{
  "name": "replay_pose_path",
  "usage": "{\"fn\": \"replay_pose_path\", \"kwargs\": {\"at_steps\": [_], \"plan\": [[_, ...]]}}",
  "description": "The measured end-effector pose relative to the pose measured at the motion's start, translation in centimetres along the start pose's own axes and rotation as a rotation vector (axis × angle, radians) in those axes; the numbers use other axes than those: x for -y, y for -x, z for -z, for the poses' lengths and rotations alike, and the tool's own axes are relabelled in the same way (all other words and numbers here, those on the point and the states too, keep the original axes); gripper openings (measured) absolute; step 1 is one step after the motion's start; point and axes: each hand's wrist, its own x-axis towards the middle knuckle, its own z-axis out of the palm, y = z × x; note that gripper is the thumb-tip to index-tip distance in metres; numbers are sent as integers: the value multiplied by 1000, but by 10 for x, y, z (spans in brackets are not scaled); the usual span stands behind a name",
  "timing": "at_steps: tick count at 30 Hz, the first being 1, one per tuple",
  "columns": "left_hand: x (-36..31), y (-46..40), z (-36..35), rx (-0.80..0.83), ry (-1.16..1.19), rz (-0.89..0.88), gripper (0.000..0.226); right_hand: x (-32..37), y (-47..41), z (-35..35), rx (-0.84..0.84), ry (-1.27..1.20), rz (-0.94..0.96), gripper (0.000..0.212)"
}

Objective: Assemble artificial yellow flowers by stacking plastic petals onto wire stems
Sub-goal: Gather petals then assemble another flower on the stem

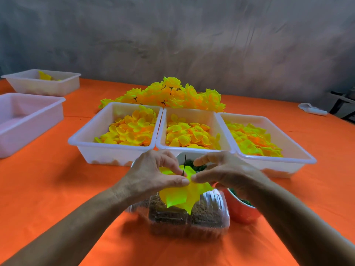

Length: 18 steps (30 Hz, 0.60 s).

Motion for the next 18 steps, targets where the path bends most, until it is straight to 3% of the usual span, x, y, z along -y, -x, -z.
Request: {"fn": "replay_pose_path", "kwargs": {"at_steps": [3, 6, 12, 18], "plan": [[4, -1, -2, -14, 48, 21, 28, -12, -26, 47, -281, 81, 81, 21], [6, -4, -2, 16, 63, 37, 24, -42, -67, 98, -600, 421, -9, 23], [9, -11, -1, 42, 44, 44, 19, -94, -128, 132, -438, 788, -210, 48], [9, -12, 0, 62, 31, 55, 21, -105, -153, 129, -374, 897, -257, 21]]}}
